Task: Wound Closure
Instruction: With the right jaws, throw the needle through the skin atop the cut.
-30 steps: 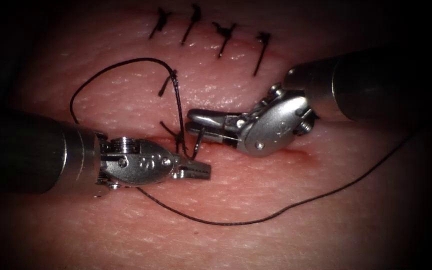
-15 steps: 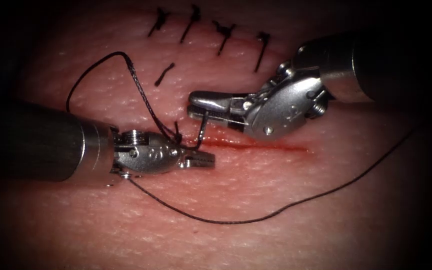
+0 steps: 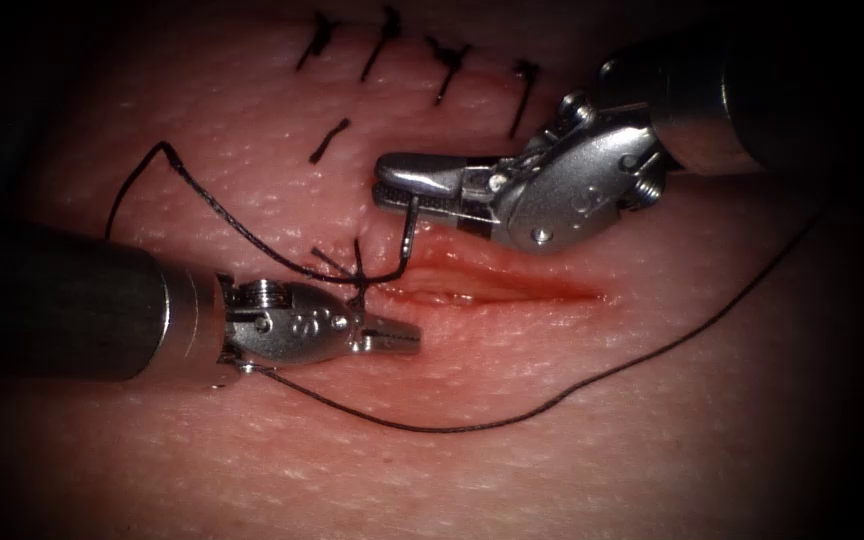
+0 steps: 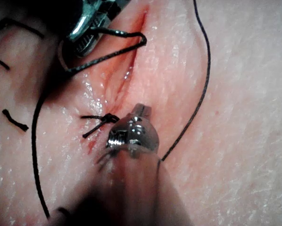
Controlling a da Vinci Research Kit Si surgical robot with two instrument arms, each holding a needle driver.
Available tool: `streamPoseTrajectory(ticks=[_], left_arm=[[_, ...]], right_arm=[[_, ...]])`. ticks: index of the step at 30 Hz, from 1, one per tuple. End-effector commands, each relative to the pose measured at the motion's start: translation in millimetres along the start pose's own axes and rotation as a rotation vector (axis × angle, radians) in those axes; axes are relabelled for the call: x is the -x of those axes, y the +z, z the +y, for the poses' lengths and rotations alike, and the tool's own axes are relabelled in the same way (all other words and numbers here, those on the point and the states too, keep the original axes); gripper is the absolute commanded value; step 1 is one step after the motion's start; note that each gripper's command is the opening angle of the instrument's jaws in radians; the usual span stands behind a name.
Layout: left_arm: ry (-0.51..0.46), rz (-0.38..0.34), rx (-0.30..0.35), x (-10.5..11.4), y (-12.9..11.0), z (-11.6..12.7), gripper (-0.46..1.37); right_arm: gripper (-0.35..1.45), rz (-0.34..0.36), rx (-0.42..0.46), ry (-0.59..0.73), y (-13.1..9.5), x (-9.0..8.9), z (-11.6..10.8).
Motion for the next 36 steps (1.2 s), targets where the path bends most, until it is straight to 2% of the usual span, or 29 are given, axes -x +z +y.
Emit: streamPoseTrajectory(ticks=[1,6,15,26,32,36], left_arm=[[0.002,-0.002,0.009,0.1,0.0,0.0,-0.35],[0.003,-0.002,0.012,0.1,-0.2,-0.1,-0.35],[0.001,-0.002,0.015,-0.1,-0.5,-0.3,-0.35],[-0.003,-0.001,0.017,-0.6,-1.0,-0.4,-0.35],[-0.002,-0.001,0.019,-0.5,-1.1,-0.5,-0.35],[-0.001,-0.001,0.017,-0.4,-1.3,-0.5,-0.35]], right_arm=[[-0.35,-0.004,0.026,0.036,0.0,0.2,0.1],[-0.35,-0.008,0.070,0.141,0.2,0.8,0.8],[-0.35,-0.073,0.132,0.336,0.4,2.1,1.0],[-0.35,-0.073,0.021,0.308,-0.1,1.3,-2.3],[-0.35,-0.057,-0.004,0.308,0.0,1.0,-2.6],[-0.35,-0.042,-0.056,0.308,0.9,0.7,-3.0]])
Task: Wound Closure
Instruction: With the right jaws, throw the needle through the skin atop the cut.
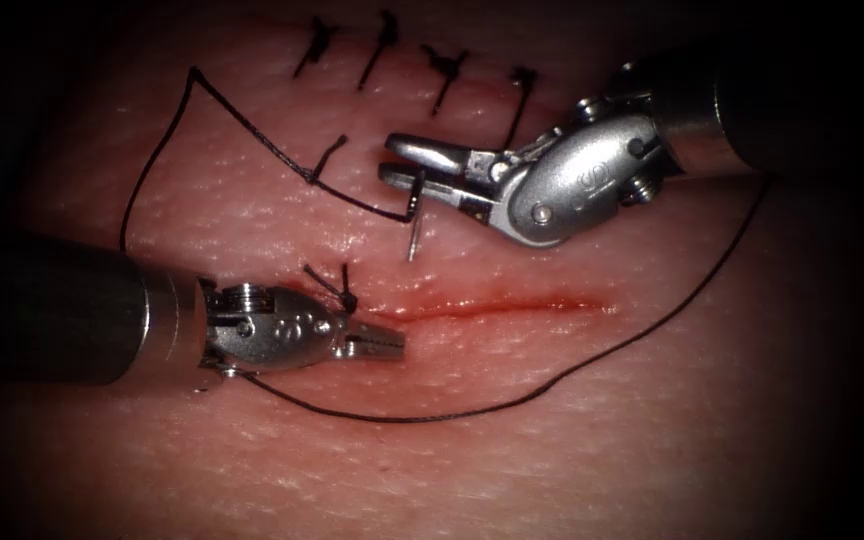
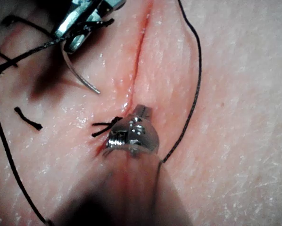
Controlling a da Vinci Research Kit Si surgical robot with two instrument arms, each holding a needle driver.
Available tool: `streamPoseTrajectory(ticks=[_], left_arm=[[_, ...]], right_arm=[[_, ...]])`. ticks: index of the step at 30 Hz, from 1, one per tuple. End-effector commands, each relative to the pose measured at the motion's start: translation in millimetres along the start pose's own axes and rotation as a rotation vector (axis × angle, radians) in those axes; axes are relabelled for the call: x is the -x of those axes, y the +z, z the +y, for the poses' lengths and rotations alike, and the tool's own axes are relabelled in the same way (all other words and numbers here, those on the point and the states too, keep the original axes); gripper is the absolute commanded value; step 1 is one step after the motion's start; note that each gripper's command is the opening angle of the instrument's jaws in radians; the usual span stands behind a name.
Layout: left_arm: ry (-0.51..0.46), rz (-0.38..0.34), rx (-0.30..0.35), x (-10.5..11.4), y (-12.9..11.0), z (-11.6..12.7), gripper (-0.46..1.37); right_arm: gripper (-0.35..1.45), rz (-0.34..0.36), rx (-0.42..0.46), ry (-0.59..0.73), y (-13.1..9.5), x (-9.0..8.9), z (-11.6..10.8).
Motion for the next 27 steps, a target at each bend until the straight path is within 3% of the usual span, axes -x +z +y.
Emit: streamPoseTrajectory(ticks=[1,10,27], left_arm=[[0.001,0.001,0.009,0.0,0.0,0.0,-0.35],[0.002,0.001,0.006,0.1,-0.4,-0.1,-0.35],[-0.004,0.002,0.004,0.2,-0.6,-0.3,-0.35]], right_arm=[[-0.35,0.005,-0.019,0.003,0.5,0.0,-0.5],[-0.35,0.005,-0.045,0.098,1.8,1.0,-4.2],[-0.35,-0.043,-0.010,0.144,-0.7,3.2,-9.5]])
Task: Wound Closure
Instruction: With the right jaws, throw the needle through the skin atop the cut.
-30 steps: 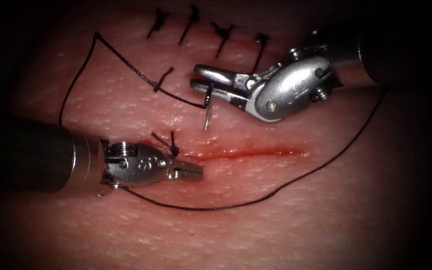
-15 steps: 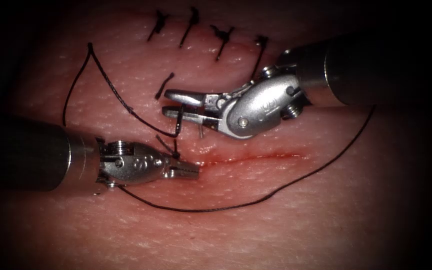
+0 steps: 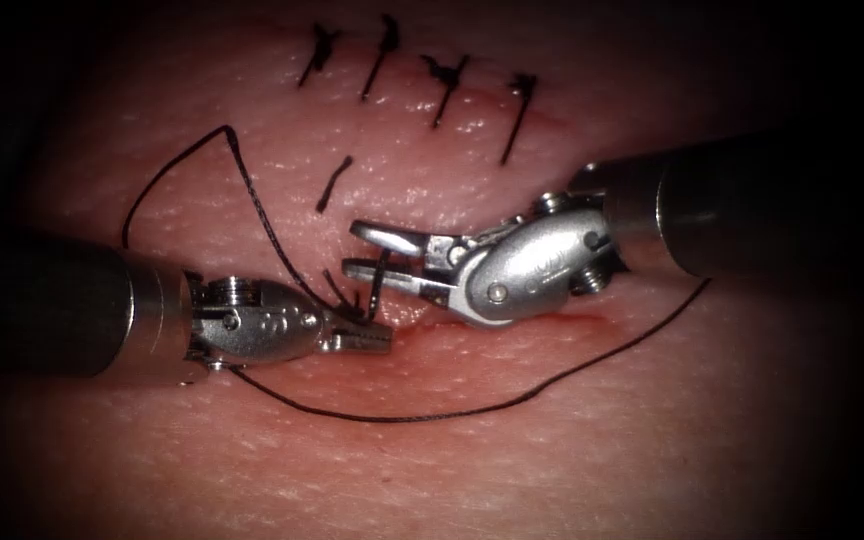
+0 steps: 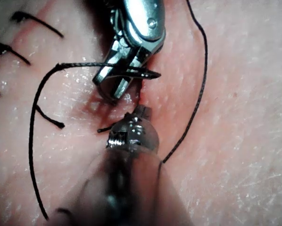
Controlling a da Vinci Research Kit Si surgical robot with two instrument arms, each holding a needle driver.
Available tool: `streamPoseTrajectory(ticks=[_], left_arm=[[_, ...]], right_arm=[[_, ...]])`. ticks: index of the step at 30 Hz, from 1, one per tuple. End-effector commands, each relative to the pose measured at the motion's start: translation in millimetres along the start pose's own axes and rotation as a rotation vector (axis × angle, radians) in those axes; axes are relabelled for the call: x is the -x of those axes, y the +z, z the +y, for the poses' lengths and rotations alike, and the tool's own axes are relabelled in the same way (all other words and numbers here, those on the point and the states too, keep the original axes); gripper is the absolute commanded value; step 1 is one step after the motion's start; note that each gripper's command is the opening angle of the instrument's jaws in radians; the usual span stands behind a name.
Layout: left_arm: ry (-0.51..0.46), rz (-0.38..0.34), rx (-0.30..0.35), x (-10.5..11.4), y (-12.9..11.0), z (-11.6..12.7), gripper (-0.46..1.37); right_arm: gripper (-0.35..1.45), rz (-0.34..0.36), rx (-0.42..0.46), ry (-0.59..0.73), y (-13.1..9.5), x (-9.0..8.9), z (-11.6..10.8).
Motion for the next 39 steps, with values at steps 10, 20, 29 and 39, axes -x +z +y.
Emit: streamPoseTrajectory(ticks=[10,20,29,39], left_arm=[[-0.001,0.000,0.009,0.0,0.0,0.0,-0.35],[-0.001,0.000,0.008,0.0,0.0,0.0,-0.35],[-0.002,0.000,0.007,-0.1,0.0,0.1,-0.35],[-0.002,0.000,0.007,0.0,0.1,0.1,-0.35]], right_arm=[[-0.35,-0.023,0.009,0.027,-0.1,1.0,-0.8],[-0.35,-0.098,0.029,0.107,-2.3,2.7,-1.4],[-0.35,-0.108,0.034,0.138,-1.6,2.3,0.8],[-0.35,-0.136,0.046,0.205,-0.8,1.6,3.2]])
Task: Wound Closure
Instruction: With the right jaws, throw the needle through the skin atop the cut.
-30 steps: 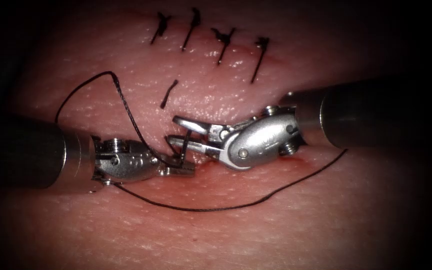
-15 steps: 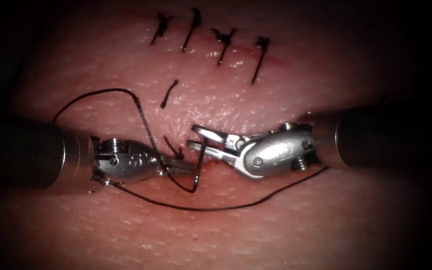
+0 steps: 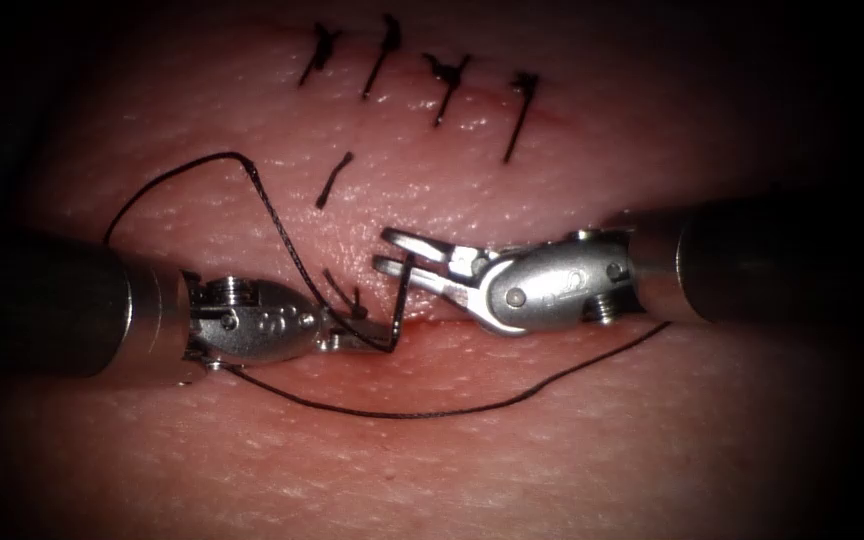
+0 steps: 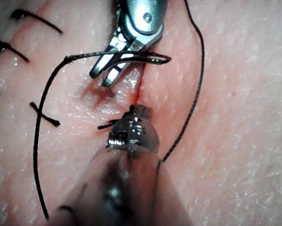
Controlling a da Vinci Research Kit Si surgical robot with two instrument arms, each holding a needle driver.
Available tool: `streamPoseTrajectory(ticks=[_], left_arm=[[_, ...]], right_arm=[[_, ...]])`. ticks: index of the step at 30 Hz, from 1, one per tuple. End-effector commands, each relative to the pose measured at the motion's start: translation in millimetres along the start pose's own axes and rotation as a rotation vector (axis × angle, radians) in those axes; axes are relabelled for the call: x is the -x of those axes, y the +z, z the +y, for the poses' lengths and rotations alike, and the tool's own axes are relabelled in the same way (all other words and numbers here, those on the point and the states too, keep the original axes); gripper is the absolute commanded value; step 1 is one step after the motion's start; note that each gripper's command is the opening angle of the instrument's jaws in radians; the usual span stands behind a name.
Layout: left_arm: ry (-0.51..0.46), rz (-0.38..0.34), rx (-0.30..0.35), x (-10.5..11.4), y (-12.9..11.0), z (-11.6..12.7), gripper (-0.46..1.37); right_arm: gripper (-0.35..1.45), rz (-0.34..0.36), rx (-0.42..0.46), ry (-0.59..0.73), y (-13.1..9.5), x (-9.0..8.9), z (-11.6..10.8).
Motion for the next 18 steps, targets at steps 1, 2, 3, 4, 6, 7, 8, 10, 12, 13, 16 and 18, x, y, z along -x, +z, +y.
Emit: streamPoseTrajectory(ticks=[1,2,3,4,6,7,8,10,12,13,16,18], left_arm=[[0.001,0.000,0.007,0.0,0.0,0.0,-0.35],[0.000,0.000,0.007,0.0,0.0,0.1,-0.35],[0.000,0.000,0.007,0.0,0.1,0.1,-0.35],[-0.006,0.001,0.004,0.0,0.1,0.1,-0.35],[-0.006,0.001,0.004,0.0,0.1,0.3,-0.35],[-0.006,0.000,0.006,0.0,0.2,0.3,-0.35],[-0.006,0.000,0.006,0.0,0.2,0.4,-0.35],[-0.006,0.000,0.007,0.0,0.4,0.5,-0.35],[-0.006,0.000,0.010,0.0,0.4,0.6,-0.35],[-0.006,0.000,0.009,0.0,0.5,0.7,-0.35],[-0.006,0.000,0.009,0.0,0.5,0.8,-0.35],[-0.006,0.000,0.009,0.0,0.5,0.8,-0.35]], right_arm=[[-0.35,-0.004,0.004,0.022,-0.1,-0.2,0.1],[-0.35,-0.008,0.010,0.039,0.0,-0.4,0.7],[-0.35,-0.011,0.011,0.042,0.1,-0.6,1.0],[-0.35,-0.009,0.017,0.052,0.2,-0.8,1.5],[-0.35,-0.006,0.027,0.060,0.3,-1.2,2.3],[-0.35,-0.003,0.034,0.066,0.4,-1.5,2.9],[-0.35,0.001,0.041,0.071,0.4,-1.7,3.3],[-0.35,0.004,0.054,0.094,0.6,-2.3,4.5],[-0.35,0.004,0.060,0.112,0.7,-2.6,5.3],[-0.35,0.002,0.064,0.136,0.8,-2.9,5.9],[-0.35,-0.004,0.073,0.186,0.9,-3.4,6.9],[-0.35,-0.009,0.079,0.225,1.0,-3.6,7.4]])
